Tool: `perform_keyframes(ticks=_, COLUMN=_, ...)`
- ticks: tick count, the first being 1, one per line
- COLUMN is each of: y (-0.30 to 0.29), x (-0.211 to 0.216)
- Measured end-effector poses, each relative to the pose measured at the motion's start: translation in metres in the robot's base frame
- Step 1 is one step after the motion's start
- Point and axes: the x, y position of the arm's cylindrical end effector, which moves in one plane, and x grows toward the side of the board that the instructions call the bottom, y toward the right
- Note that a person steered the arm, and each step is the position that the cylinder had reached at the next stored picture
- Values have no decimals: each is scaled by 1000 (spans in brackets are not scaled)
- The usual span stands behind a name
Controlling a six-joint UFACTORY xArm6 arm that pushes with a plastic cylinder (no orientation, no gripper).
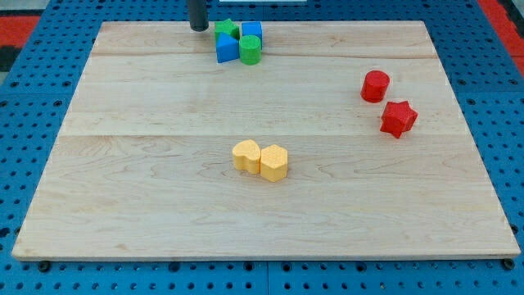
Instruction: Separate the green star and the blue triangle
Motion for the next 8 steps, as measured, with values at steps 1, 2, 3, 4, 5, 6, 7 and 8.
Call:
perform_keyframes(ticks=1, y=14, x=28)
perform_keyframes(ticks=2, y=28, x=39)
perform_keyframes(ticks=3, y=-27, x=38)
perform_keyframes(ticks=4, y=-85, x=35)
perform_keyframes(ticks=5, y=-87, x=5)
perform_keyframes(ticks=6, y=-72, x=-14)
perform_keyframes(ticks=7, y=-13, x=-13)
perform_keyframes(ticks=8, y=28, x=-13)
